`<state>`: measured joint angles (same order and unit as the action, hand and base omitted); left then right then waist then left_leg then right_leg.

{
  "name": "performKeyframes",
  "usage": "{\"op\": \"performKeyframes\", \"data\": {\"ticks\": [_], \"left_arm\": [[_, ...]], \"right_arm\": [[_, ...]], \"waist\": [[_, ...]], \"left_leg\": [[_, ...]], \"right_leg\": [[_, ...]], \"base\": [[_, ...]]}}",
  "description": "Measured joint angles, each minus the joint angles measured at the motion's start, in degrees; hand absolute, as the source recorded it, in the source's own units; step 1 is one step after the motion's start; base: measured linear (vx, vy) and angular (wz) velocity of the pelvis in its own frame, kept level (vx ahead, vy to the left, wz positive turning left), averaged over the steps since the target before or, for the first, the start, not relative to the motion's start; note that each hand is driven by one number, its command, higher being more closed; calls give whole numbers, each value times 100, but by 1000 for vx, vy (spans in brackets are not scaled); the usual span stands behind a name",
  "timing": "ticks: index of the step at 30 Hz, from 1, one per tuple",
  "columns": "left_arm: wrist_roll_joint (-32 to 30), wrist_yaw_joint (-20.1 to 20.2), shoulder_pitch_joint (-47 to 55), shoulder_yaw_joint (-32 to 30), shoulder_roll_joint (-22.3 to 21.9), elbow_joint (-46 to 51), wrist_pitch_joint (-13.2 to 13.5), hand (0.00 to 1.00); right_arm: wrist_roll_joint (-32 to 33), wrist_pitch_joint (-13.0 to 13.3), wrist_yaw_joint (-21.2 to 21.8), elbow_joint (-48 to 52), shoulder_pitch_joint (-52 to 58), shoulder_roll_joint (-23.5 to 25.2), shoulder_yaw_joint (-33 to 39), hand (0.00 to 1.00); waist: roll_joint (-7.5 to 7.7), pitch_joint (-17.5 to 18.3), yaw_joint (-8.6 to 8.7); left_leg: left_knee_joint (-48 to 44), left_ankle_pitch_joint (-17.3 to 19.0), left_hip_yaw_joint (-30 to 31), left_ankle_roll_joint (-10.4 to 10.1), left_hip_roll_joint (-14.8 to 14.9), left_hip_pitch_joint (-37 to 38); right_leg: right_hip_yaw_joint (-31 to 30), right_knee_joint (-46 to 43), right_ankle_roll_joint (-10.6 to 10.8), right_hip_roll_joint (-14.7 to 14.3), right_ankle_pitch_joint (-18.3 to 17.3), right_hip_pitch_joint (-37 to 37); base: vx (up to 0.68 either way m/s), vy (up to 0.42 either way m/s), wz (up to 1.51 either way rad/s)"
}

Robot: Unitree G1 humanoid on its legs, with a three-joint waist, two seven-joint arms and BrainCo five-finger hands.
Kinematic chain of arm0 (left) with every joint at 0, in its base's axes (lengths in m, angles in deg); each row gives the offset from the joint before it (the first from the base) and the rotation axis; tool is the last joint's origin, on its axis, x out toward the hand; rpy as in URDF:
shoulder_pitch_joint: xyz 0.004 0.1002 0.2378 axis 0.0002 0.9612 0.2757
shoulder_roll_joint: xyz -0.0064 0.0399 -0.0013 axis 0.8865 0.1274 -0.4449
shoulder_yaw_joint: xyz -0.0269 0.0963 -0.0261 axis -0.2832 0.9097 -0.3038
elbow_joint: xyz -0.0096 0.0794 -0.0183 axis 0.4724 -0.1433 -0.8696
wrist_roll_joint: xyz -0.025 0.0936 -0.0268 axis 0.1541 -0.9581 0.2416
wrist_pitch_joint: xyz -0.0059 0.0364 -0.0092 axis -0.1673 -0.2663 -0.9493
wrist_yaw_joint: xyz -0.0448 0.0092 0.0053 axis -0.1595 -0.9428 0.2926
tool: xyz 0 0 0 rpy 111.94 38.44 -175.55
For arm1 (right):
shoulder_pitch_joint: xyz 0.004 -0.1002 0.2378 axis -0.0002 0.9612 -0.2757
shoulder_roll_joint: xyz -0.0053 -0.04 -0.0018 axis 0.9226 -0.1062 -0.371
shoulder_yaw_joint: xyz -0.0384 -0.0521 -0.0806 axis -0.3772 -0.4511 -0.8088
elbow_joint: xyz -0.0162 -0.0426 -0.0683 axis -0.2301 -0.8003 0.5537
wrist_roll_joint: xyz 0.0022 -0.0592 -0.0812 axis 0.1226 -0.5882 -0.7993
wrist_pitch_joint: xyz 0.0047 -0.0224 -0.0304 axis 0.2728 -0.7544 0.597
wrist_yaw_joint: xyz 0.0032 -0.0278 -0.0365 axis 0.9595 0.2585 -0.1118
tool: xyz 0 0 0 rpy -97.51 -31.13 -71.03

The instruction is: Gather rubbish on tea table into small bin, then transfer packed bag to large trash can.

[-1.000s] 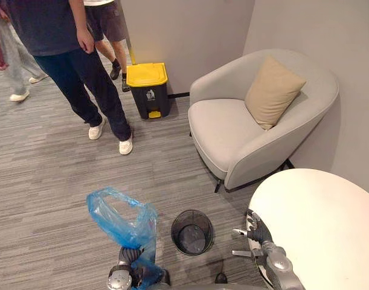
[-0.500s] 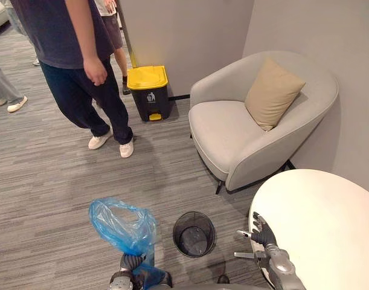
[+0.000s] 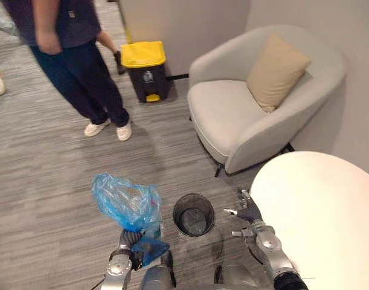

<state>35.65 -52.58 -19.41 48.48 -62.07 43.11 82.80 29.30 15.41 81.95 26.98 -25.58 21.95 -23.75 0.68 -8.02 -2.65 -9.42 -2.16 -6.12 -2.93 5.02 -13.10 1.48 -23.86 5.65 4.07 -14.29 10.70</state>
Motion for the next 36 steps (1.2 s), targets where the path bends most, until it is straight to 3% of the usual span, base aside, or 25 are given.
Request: {"op": "performKeyframes", "data": {"ticks": [1,3,6,7,8,9,11,12,13,15,18,23,28,33,36], "left_arm": [[47,-5,41,4,-125,17,0,100],[53,-3,60,45,-210,53,3,100],[95,-21,73,154,-249,71,1,100],[95,-24,53,156,-246,71,-2,100],[89,-19,-92,213,-249,88,7,100],[89,-17,-137,242,-245,102,15,100],[86,-1,-192,351,-255,116,34,100],[85,-3,-192,349,-251,117,47,100],[84,-4,-192,350,-249,114,46,100],[82,-5,-263,364,-228,110,44,100],[73,-4,-207,518,-31,110,41,100],[26,5,-33,561,-8,50,36,100],[-25,6,18,557,39,26,28,100],[-25,8,92,540,129,-64,24,100],[-24,9,123,505,128,-62,14,100]], "right_arm": [[2,21,-12,53,-58,-36,0,0],[18,29,-85,73,9,-35,10,0],[24,27,-193,90,122,-30,60,0],[23,20,-221,143,143,-18,86,0],[31,47,-259,357,231,78,264,0],[39,45,-271,361,238,88,322,0],[48,43,-275,409,352,32,427,0],[45,41,-274,412,430,-4,427,0],[45,34,-279,406,478,-22,434,0],[44,13,-278,389,500,-35,528,0],[40,12,-251,373,599,199,560,0],[-7,-35,-251,-26,585,184,678,0],[-29,-154,-238,-240,619,229,684,0],[-53,-162,-233,-413,617,268,725,0],[-56,-163,-233,-454,584,264,812,0]], "waist": [[-168,-78,-9],[-292,-149,-15],[-440,-225,3],[-433,-225,14],[-289,-285,47],[-241,-306,44],[-241,-308,82],[-264,-294,135],[-382,-230,197],[-442,-206,198],[-193,-94,181],[-197,-14,190],[-124,48,183],[31,132,181],[61,143,186]], "left_leg": [[160,-231,105,-32,143,-97],[467,-474,305,-152,274,-121],[786,-525,452,-391,452,-120],[862,-303,420,-519,438,-168],[261,-133,143,-329,324,-409],[-93,-102,72,-285,255,-479],[-1120,121,-102,-61,217,-453],[-1321,362,-225,-79,338,-233],[-1195,672,-307,-129,470,81],[-614,819,-480,-146,483,388],[73,537,-443,-13,138,707],[660,257,-335,165,-207,941],[951,137,-316,154,-300,1038],[989,117,-198,194,-396,1037],[796,279,-203,274,-429,931]], "right_leg": [[29,418,-252,-213,207,-93],[235,841,-385,-360,507,-207],[574,1132,-596,-527,798,-351],[687,1219,-613,-477,843,-361],[961,1335,-702,-184,977,-296],[1011,1316,-702,-77,1000,-260],[1259,1319,-660,147,1051,-304],[1429,1359,-615,204,1081,-363],[1597,1404,-556,214,1121,-396],[1757,1509,-425,216,1212,-460],[1896,2027,-251,350,1490,-796],[1877,2222,-95,560,1595,-906],[1875,2343,-33,584,1635,-952],[1939,2411,13,610,1684,-1056],[2014,2282,111,696,1529,-1028]], "base": [[-155,-53,15],[-234,-65,35],[-195,-88,43],[-184,-5,78],[-133,11,81],[-181,-4,102],[-131,12,76],[-75,107,81],[-69,136,75],[-87,171,62],[-66,128,41],[-74,115,15],[-27,30,8],[59,18,9],[70,29,14]]}}
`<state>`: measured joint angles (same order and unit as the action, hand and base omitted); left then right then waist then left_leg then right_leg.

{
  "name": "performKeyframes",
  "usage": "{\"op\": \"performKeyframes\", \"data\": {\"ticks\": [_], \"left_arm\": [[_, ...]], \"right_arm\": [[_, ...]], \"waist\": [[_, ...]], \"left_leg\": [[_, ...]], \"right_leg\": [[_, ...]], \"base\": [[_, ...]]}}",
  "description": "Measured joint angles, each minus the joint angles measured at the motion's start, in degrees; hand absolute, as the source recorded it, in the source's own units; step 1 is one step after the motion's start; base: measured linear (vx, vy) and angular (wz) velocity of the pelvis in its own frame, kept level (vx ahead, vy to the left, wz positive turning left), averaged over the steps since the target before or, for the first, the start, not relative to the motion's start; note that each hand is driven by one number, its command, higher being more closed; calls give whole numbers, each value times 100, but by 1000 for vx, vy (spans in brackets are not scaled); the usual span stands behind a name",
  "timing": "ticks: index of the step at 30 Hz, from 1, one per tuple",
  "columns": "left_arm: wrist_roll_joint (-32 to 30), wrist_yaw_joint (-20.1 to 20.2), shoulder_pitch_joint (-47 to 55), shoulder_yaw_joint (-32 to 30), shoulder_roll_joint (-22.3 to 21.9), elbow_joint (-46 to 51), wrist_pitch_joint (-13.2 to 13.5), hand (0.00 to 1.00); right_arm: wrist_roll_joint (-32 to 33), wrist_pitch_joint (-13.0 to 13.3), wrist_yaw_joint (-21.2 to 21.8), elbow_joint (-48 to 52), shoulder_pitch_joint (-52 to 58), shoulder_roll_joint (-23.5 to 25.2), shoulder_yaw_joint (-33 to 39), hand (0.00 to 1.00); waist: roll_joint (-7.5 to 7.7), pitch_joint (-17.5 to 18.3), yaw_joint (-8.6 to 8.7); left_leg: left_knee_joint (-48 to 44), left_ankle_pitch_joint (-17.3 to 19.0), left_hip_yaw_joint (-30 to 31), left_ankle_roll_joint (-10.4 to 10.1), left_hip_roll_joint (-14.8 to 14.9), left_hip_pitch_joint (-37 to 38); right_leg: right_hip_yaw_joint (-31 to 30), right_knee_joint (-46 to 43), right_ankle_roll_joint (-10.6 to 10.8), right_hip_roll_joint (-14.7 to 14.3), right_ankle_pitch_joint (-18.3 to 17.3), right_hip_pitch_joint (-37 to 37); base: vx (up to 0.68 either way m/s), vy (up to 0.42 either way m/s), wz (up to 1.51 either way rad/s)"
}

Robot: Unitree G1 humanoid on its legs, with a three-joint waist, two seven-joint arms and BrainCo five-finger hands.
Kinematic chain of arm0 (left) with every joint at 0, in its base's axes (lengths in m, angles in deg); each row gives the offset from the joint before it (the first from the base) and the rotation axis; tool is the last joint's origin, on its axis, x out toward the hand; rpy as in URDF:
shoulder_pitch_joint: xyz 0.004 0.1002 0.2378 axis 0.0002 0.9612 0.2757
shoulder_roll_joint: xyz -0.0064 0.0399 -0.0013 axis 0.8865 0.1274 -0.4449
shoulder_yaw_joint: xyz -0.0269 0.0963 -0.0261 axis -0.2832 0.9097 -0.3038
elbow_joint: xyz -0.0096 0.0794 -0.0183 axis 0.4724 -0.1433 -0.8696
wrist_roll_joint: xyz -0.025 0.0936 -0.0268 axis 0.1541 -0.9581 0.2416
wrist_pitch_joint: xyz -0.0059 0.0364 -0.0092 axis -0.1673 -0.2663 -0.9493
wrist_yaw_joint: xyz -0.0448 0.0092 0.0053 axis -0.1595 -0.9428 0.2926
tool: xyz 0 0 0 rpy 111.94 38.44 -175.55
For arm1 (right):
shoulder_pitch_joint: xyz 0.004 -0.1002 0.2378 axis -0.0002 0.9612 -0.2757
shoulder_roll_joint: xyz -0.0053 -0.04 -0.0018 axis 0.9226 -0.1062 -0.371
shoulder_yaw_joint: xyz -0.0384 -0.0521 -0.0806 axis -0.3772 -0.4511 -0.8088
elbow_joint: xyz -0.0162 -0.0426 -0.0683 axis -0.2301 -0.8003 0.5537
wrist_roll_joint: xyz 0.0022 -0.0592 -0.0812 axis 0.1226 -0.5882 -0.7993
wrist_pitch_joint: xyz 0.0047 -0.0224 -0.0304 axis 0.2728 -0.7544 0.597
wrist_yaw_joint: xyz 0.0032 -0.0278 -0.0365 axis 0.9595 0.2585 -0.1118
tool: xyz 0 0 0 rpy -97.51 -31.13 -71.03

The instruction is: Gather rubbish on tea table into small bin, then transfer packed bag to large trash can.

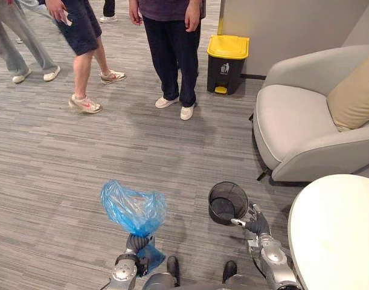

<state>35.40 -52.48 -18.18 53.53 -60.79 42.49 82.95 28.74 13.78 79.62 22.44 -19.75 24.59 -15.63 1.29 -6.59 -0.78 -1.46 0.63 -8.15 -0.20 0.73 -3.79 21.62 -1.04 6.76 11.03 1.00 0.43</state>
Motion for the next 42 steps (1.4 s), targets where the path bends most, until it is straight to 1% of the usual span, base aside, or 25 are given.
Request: {"op": "performKeyframes", "data": {"ticks": [4,6,7,9,10,12,14,16,18,19,20,22,24,26,28,29,30,32,33,34,36,37,38,40,42], "left_arm": [[3,4,122,-13,-5,27,-16,100],[2,5,171,-7,-12,132,-25,100],[2,6,192,-5,-7,219,-27,100],[5,1,177,-11,40,511,-25,100],[6,-2,158,-3,57,526,-28,100],[6,-3,77,-7,131,512,-59,100],[7,-1,-44,-1,170,488,-99,100],[6,0,-216,-2,190,447,-98,100],[2,-3,-310,-4,148,376,-99,100],[0,0,-315,-3,110,381,-97,100],[0,11,-288,3,75,403,-74,100],[0,16,-291,-16,-24,401,-85,100],[1,97,-187,-152,-170,546,-87,100],[0,123,-138,-207,-220,639,-89,100],[0,131,-155,-199,-277,679,-92,100],[-2,132,-169,-199,-291,684,-92,100],[-1,132,-187,-199,-300,682,-94,100],[-1,134,-210,-179,-326,649,-95,100],[-1,130,-198,-172,-406,643,-92,100],[-1,129,-173,-174,-507,577,-91,100],[-2,132,-200,-167,-369,467,-102,100],[-2,132,-187,-166,-358,466,-102,100],[-2,133,-181,-167,-338,459,-104,100],[-2,133,-117,-168,-299,445,-126,100],[0,123,13,-169,-173,447,-181,100]], "right_arm": [[-56,-49,-1,-51,3,-27,82,0],[-66,-67,2,-55,20,-74,82,0],[-65,-75,2,-55,37,-77,81,0],[-62,-89,5,-56,159,-50,70,0],[-56,-95,10,-78,213,-12,56,0],[-48,-86,9,-90,205,-8,23,0],[-32,-80,5,-182,200,-46,35,0],[5,-85,5,-222,268,-59,64,0],[7,-98,3,-226,384,-137,142,0],[7,-104,7,-213,402,-164,199,0],[12,-98,8,-138,394,-150,280,0],[17,-97,15,-32,363,-120,304,0],[34,-94,9,323,467,-48,235,0],[78,-63,4,538,454,35,230,0],[130,-19,6,572,410,88,229,0],[133,-22,5,571,390,90,239,0],[142,-24,-1,513,339,95,266,0],[168,-25,-7,334,316,89,355,0],[172,-36,-17,238,359,-19,368,0],[170,-54,-11,138,415,-144,367,0],[174,-109,2,25,477,-5,356,0],[174,-102,1,20,498,25,359,0],[173,-107,2,-11,475,62,357,0],[167,-110,2,-67,352,86,353,0],[145,-120,5,-238,212,106,303,0]], "waist": [[33,-27,-3],[32,-64,8],[36,-71,17],[48,-200,36],[59,-216,77],[106,-248,83],[93,-264,207],[115,-258,322],[110,-236,358],[-5,-249,322],[-92,-242,327],[-189,-257,327],[-165,-303,296],[-65,-360,211],[74,-360,70],[63,-367,15],[59,-392,0],[38,-404,16],[-167,-377,13],[-432,-361,6],[-141,-272,17],[-131,-256,28],[13,-195,4],[-9,-209,-1],[-4,-214,10]], "left_leg": [[-1075,778,101,133,-128,-249],[-1318,1072,303,172,-199,-263],[-1367,1110,367,219,-223,-261],[-1401,1194,727,391,-294,-62],[-1405,1248,924,463,-224,2],[-1241,1249,1152,456,-164,157],[-1046,1235,1390,433,-101,362],[-851,1274,1515,233,-98,671],[-896,1422,1520,-29,-52,933],[-937,1389,1491,-179,56,950],[-1153,1371,1386,-441,148,913],[-2056,1414,1124,-615,341,656],[-4129,1304,619,-872,714,-31],[-5141,1495,102,-545,1071,-435],[-4903,1681,-133,-232,1172,-952],[-4688,1688,-120,-224,1172,-1093],[-4111,1679,17,-240,1112,-1294],[-2834,1434,401,-501,872,-1317],[-2020,737,707,-515,886,-1224],[-1932,304,877,-563,1008,-1203],[-1884,481,531,-411,715,-1040],[-1868,596,429,-391,632,-1027],[-1913,807,96,-270,463,-966],[-1939,980,-193,-160,407,-842],[-1820,1157,-556,-49,372,-495]], "right_leg": [[1,-1294,194,453,-721,217],[-248,-2099,240,658,-822,436],[-411,-2433,209,703,-801,558],[-1141,-3822,-183,701,-581,1181],[-1342,-4021,-112,409,-1089,1347],[-1351,-3767,-234,-51,-1410,1596],[-1050,-3053,-273,-396,-1399,1753],[-861,-1806,-578,-683,-928,1772],[-809,-1660,-912,-720,-205,1620],[-738,-1674,-934,-790,-221,1567],[-699,-1564,-1000,-879,-438,1410],[-642,-1327,-1082,-1093,-535,1080],[-758,-892,-1167,-1348,-595,401],[-1000,-694,-1247,-1463,-646,-75],[-1403,-496,-1244,-1403,-648,-348],[-1501,-467,-1243,-1379,-648,-367],[-1678,-467,-1195,-1327,-672,-376],[-1884,-480,-954,-1203,-806,-459],[-2045,-497,-760,-1276,-926,-514],[-2207,-598,-577,-1390,-1100,-567],[-2438,-954,-355,-1001,-1382,-411],[-2502,-1104,-307,-892,-1479,-319],[-2740,-1578,-155,-641,-1688,-25],[-2852,-2103,-109,-523,-1721,217],[-2741,-3030,112,-400,-1588,648]], "base": [[130,84,18],[138,92,33],[129,131,55],[228,117,76],[256,6,71],[324,-66,68],[310,-99,76],[427,-159,75],[405,-153,58],[459,-156,33],[441,-138,2],[434,-139,1],[401,-113,-22],[343,-56,-62],[330,17,-85],[273,147,-87],[203,191,-81],[229,246,-71],[213,332,-70],[208,348,-67],[177,269,-54],[222,291,-72],[168,237,-66],[170,221,-85],[212,201,-87]]}}
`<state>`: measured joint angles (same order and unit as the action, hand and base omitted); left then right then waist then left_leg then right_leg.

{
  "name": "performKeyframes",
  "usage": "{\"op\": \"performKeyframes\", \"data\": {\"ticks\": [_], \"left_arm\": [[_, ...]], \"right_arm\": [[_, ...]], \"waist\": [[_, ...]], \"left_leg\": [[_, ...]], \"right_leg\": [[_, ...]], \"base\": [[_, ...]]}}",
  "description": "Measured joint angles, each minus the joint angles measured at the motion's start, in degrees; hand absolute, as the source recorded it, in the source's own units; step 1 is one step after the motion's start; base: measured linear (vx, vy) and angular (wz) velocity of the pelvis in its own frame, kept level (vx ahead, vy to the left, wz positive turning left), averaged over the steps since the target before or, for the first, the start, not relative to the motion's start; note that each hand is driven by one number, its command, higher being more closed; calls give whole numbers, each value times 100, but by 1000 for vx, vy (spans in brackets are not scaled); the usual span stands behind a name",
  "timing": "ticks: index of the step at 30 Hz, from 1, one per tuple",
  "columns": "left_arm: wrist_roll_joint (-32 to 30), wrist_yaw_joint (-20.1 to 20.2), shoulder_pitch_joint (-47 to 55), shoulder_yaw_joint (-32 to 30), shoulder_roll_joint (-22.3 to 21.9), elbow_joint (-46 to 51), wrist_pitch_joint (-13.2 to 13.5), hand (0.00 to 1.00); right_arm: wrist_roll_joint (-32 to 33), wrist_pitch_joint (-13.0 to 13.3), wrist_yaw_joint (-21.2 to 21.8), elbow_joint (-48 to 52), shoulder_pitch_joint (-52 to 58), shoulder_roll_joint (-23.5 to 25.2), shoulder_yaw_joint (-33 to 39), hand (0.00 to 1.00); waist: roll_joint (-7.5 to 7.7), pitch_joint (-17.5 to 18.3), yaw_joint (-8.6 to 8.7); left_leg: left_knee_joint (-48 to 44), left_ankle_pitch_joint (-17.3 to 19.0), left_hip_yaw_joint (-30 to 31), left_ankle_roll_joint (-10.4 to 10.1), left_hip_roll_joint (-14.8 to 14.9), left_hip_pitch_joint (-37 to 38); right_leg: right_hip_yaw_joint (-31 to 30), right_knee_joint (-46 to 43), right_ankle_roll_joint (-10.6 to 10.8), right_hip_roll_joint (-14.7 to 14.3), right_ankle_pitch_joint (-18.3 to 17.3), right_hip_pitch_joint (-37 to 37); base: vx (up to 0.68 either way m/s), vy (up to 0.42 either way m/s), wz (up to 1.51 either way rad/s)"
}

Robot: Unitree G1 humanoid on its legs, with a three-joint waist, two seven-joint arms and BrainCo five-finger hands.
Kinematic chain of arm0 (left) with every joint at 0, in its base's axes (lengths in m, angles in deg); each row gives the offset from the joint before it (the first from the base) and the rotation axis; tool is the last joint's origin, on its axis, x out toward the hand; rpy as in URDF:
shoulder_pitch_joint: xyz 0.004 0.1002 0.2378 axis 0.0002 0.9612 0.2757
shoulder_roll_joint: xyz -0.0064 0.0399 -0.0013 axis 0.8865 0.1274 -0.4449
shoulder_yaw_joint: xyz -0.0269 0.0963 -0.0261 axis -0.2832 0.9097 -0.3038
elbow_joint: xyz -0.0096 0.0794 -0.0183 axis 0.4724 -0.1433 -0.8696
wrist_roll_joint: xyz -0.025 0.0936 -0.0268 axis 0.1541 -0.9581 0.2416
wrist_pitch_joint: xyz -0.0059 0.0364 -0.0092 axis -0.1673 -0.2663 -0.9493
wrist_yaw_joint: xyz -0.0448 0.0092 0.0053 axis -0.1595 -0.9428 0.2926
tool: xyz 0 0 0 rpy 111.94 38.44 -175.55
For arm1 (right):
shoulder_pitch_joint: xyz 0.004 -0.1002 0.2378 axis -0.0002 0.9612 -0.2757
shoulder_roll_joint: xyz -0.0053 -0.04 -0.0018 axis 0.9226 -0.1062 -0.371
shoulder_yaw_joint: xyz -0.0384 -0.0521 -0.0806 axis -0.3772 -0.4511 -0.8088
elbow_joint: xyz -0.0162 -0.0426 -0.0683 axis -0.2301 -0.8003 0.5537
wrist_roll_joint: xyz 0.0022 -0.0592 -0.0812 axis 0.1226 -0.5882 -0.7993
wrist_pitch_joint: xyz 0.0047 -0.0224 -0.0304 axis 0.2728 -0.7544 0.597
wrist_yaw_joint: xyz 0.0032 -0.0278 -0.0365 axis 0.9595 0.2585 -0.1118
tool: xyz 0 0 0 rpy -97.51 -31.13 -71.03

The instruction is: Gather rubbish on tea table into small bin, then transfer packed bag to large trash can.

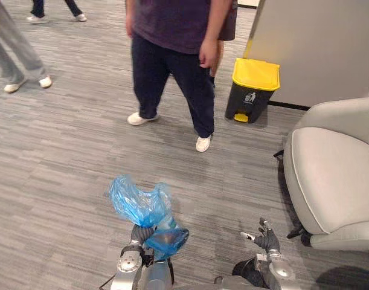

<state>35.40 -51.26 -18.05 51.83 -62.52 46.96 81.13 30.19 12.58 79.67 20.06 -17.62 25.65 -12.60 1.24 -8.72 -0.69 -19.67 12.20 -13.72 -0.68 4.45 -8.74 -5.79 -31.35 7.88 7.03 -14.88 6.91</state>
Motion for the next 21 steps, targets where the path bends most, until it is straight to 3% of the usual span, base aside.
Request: {"op": "performKeyframes", "data": {"ticks": [1,2,4,6,8,9,10,13,14,16,17,18,19,21], "left_arm": [[1,-4,57,7,74,3,-15,100],[2,-11,72,9,97,0,-20,100],[4,-22,28,-5,279,1,-25,100],[4,-27,8,-7,346,-1,-25,100],[3,-22,-28,-5,360,-13,-24,100],[4,-19,-77,-3,379,-54,-18,100],[0,-11,-184,-4,278,-266,-29,100],[0,-3,-233,-5,197,-283,-17,100],[1,-2,-234,-11,152,-283,-16,100],[2,6,-163,-25,-35,-256,-13,100],[5,7,-100,-28,-145,-189,-4,100],[5,7,-81,-28,-176,-170,-5,100],[8,7,-59,-28,-204,-105,-4,100],[9,5,-148,-50,-221,-84,0,100]], "right_arm": [[-48,-6,0,-45,8,4,-7,0],[-74,-13,-1,-54,27,4,-8,0],[-137,-88,-2,-200,-35,-32,-67,0],[-143,-95,-6,-280,-87,-63,-91,0],[-145,-96,-8,-342,-89,-116,-105,0],[-147,-98,-11,-387,-62,-151,-104,0],[-147,-113,-16,-481,-62,-276,-97,0],[-145,-111,-12,-473,-235,-327,-85,0],[-145,-111,-12,-470,-232,-330,-85,0],[-140,-112,-14,-343,-144,-290,-116,0],[-131,-111,-28,-173,-135,-225,-111,0],[-127,-106,-38,-109,-138,-229,-105,0],[-119,-88,-54,-12,-186,-207,-107,0],[-115,-97,-55,-16,-337,-133,-95,0]], "waist": [[-4,-3,27],[-8,-10,95],[-15,-20,194],[-16,-25,297],[-61,-52,316],[-27,-37,326],[-220,-25,329],[-378,-50,344],[-391,-59,352],[-413,-148,276],[-395,-195,181],[-392,-195,138],[-273,-239,62],[-309,-290,-43]], "left_leg": [[121,70,-80,68,-13,233],[207,114,-107,47,-13,348],[556,111,-135,90,6,679],[809,137,-152,32,72,945],[972,158,-249,-161,162,1264],[1028,251,-208,-323,135,1443],[1014,290,-121,-458,322,1568],[418,-26,-42,-850,473,1405],[5,-68,-9,-837,543,1295],[-2283,-420,169,-704,934,636],[-3347,-138,148,-424,1089,261],[-3627,-53,140,-331,1116,98],[-3789,54,96,-168,1108,-270],[-3273,228,162,-128,1007,-879]], "right_leg": [[188,-587,114,70,171,274],[349,-800,95,113,132,373],[1059,-929,-233,126,-105,822],[1724,-552,-363,59,-128,1130],[2036,356,-599,-167,169,1320],[2008,999,-862,-331,1054,1284],[2095,1025,-1032,-456,1273,1129],[2151,1165,-1091,-568,1011,891],[2156,1289,-1090,-617,978,718],[2060,1852,-1115,-801,955,-169],[1883,2035,-1188,-881,889,-565],[1767,2118,-1184,-883,846,-704],[1528,2279,-1113,-868,736,-915],[1239,2371,-1011,-793,653,-1081]], "base": [[177,115,-47],[238,114,-27],[273,48,-9],[338,-45,-1],[460,-91,2],[640,-103,15],[563,-100,16],[525,-147,0],[441,-142,-3],[448,-81,-24],[370,-4,-51],[341,34,-80],[315,84,-88],[295,147,-86]]}}
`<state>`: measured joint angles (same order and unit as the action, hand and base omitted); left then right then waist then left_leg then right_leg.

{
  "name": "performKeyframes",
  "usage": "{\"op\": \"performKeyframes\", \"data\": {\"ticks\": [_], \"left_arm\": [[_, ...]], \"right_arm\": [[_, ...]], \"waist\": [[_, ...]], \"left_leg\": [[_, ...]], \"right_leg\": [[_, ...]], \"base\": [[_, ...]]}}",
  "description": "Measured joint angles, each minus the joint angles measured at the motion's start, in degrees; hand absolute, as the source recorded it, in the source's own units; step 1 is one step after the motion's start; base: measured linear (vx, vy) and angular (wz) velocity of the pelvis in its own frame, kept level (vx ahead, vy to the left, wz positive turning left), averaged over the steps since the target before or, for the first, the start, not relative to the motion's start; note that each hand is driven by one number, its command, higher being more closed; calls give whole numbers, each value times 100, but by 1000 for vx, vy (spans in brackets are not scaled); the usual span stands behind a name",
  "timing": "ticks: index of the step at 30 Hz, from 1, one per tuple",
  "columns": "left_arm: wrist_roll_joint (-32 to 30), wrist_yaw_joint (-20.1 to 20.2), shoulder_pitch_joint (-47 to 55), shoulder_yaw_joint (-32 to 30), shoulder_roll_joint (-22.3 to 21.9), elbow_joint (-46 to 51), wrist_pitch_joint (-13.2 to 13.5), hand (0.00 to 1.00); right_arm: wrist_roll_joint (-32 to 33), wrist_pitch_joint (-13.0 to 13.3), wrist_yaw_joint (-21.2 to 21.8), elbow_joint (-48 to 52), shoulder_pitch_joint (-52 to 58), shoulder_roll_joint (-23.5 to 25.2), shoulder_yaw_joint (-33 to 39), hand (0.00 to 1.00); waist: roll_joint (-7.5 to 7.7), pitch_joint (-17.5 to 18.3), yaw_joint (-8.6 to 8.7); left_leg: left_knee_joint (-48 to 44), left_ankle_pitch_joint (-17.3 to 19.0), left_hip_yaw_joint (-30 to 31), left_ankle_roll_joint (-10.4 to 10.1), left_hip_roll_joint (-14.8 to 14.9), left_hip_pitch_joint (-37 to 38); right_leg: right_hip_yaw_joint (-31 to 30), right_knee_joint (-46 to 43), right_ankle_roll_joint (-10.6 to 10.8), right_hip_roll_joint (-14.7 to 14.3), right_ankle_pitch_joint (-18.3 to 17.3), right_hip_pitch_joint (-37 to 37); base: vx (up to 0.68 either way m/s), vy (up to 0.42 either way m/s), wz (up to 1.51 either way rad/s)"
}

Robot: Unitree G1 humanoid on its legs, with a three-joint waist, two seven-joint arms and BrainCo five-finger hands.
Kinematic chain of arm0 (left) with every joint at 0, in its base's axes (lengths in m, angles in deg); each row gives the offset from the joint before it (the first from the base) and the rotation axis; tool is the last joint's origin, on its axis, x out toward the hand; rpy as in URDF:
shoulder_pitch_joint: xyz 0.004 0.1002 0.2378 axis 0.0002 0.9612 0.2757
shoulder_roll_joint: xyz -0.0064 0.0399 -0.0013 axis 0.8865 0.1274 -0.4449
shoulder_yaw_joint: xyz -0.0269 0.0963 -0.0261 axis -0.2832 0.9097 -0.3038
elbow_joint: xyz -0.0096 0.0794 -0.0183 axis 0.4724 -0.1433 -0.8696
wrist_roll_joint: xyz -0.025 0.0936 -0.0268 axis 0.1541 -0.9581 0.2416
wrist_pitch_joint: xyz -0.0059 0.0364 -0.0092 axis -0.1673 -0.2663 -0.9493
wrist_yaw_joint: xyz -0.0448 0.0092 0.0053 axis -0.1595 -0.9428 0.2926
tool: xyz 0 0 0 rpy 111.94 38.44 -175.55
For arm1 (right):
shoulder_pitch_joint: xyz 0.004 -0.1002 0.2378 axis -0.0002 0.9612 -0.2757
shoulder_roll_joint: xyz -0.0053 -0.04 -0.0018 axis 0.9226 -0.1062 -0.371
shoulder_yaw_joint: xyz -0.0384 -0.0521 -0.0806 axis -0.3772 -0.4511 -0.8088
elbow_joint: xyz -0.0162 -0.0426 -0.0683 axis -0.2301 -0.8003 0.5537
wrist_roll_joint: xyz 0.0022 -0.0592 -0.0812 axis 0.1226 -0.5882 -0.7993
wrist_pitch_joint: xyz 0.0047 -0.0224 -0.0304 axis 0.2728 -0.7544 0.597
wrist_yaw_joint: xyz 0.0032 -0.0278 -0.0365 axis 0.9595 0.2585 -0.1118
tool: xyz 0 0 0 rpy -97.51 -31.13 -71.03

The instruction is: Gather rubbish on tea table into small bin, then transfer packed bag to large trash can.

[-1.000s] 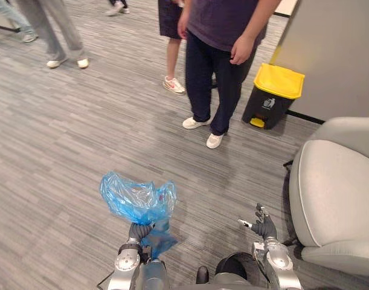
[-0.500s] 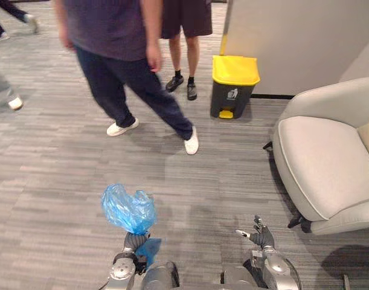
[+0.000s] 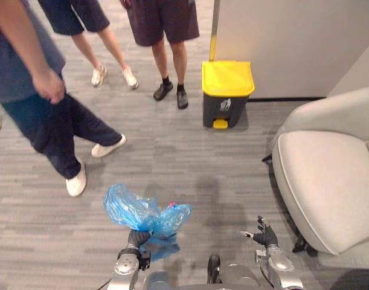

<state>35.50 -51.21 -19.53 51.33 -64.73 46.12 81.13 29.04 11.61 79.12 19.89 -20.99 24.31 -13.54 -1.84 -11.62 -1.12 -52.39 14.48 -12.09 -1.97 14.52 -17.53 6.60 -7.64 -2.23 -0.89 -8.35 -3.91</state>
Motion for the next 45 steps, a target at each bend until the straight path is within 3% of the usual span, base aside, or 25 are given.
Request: {"op": "performKeyframes", "data": {"ticks": [3,4,5,7,11,12,13,14,17,18,20,21,22,23,25,27,28,31,34,36,38,39,40,43,45], "left_arm": [[-1,-5,-71,-16,-21,-2,5,100],[-1,-4,-44,-10,-90,-6,6,100],[0,-11,-68,-6,-97,-76,-10,100],[2,-14,-201,-13,-27,-96,-6,100],[4,-27,-111,-22,16,-108,-11,100],[8,-31,42,-5,79,-108,-13,100],[12,-34,79,2,120,-108,-15,100],[42,-41,107,29,149,-111,-20,100],[109,-127,97,33,329,-113,-29,100],[114,-140,29,29,348,-127,-31,100],[115,-139,-68,21,350,-145,-21,100],[115,-137,-58,21,408,-152,-15,100],[117,-136,-35,24,505,-150,-7,100],[116,-130,-121,26,371,-312,-27,100],[112,-119,-173,36,291,-373,-20,100],[111,-113,-290,33,157,-374,-19,100],[112,-110,-285,20,54,-358,-19,100],[114,-21,-168,26,-75,-246,-14,100],[114,-12,-184,28,-78,-195,-15,100],[114,-13,-182,28,-81,-196,-15,100],[114,-13,-192,32,-86,-194,-13,100],[115,-15,-190,33,-101,-195,-14,100],[115,-19,-212,20,-33,-301,-25,100],[114,-22,-306,28,12,-310,-22,100],[114,-25,-196,28,19,-316,-23,100]], "right_arm": [[0,0,-22,-81,3,18,121,0],[-1,-5,-62,-171,17,-74,137,0],[0,-36,-91,-299,0,-73,131,0],[-5,-36,-85,-299,36,-65,124,0],[-28,-28,-61,-304,-59,-29,100,0],[-31,-18,-62,-310,-70,-22,86,0],[-38,-15,-62,-311,-87,-22,81,0],[-48,-15,-61,-322,-61,-19,71,0],[-153,-24,-62,-403,-51,-33,12,0],[-199,-24,-55,-410,-55,-83,-23,0],[-207,-23,-56,-413,-55,-155,-25,0],[-206,-20,-59,-411,-30,-162,-35,0],[-207,-19,-69,-408,63,-156,-61,0],[-208,-31,-65,-509,100,-254,-63,0],[-205,-54,-68,-524,27,-298,1,0],[-202,-65,-69,-510,69,-339,41,0],[-196,-93,-67,-470,186,-310,27,0],[-145,-87,-79,-176,395,-116,7,0],[-93,-87,-77,-212,232,-43,79,0],[-20,-88,-81,-330,101,-36,160,0],[-18,-89,-90,-406,89,-50,231,0],[-18,-89,-91,-412,105,-100,244,0],[-19,-106,-99,-530,82,-81,238,0],[-24,-104,-94,-534,97,-94,253,0],[-30,-105,-88,-585,6,-104,239,0]], "waist": [[94,-70,1],[-86,-16,0],[-20,-23,-35],[142,35,2],[152,42,-158],[163,53,-114],[165,56,-104],[174,61,-91],[153,49,48],[50,-11,64],[-70,-72,90],[-10,-39,158],[154,22,230],[-17,-4,252],[-40,40,232],[-58,31,355],[-67,-1,316],[14,-21,164],[43,-24,32],[62,-35,4],[44,-24,12],[-41,-7,15],[-11,2,15],[165,78,12],[146,74,-7]], "left_leg": [[1990,-154,314,-164,-517,-293],[3215,-601,652,-424,-589,-167],[3212,-1084,580,-108,-730,-78],[3199,-849,442,44,-1053,-53],[3074,-260,10,199,-1227,422],[3223,-125,-98,277,-1293,794],[3267,-87,-121,334,-1307,918],[3312,-12,-131,387,-1315,1077],[3709,77,-74,393,-1271,1730],[3882,76,-66,391,-1109,2018],[3928,73,-46,386,-834,2300],[3948,68,6,210,-797,2437],[3946,136,95,-27,-906,2559],[3937,237,207,-184,-711,2688],[3752,17,384,-396,-619,2642],[2849,-326,623,-551,-485,2312],[1747,-685,751,-576,-307,1986],[-239,-366,503,-359,75,1078],[482,-189,88,-79,-20,352],[1656,-208,74,-108,-312,210],[3062,-477,87,-308,-631,287],[3589,-963,87,-252,-682,330],[3701,-1539,65,101,-766,405],[3845,-1348,-9,272,-1094,503],[3850,-1087,-99,363,-1259,754]], "right_leg": [[-246,-44,379,349,-302,-176],[-391,-77,574,315,-455,-192],[-580,-115,719,422,-589,-271],[-683,-171,760,755,-618,-270],[-1172,-1579,924,1027,-672,188],[-1239,-2614,1476,1099,-442,541],[-1267,-3034,1728,1107,-316,695],[-1251,-3631,1747,1102,-347,939],[-521,-4691,994,1100,-774,1808],[-181,-4514,680,933,-941,2096],[223,-3636,521,640,-995,2550],[316,-2510,487,522,-652,2679],[252,-1428,270,518,521,2631],[313,-1672,21,399,676,2592],[309,-1848,-90,305,289,2592],[445,-1824,-156,261,-5,2326],[461,-1527,-198,148,-50,1845],[411,-911,-354,-45,-185,818],[178,-616,-314,-42,-206,496],[74,-484,-230,50,-212,335],[6,-348,-68,148,-265,166],[-41,-312,37,109,-321,96],[-132,-312,226,156,-435,-18],[-176,-356,498,501,-572,-26],[-235,-859,678,671,-674,27]], "base": [[316,259,-52],[354,351,-60],[379,357,-45],[356,249,-1],[427,229,-46],[321,85,-35],[402,73,-26],[407,28,-4],[472,-56,7],[451,-143,-7],[503,-215,3],[492,-221,35],[616,-268,36],[512,-203,8],[478,-228,-10],[386,-222,24],[395,-212,9],[362,-139,-16],[242,-6,-35],[292,93,-32],[338,167,-19],[318,204,-22],[385,245,-16],[255,156,4],[252,161,-17]]}}
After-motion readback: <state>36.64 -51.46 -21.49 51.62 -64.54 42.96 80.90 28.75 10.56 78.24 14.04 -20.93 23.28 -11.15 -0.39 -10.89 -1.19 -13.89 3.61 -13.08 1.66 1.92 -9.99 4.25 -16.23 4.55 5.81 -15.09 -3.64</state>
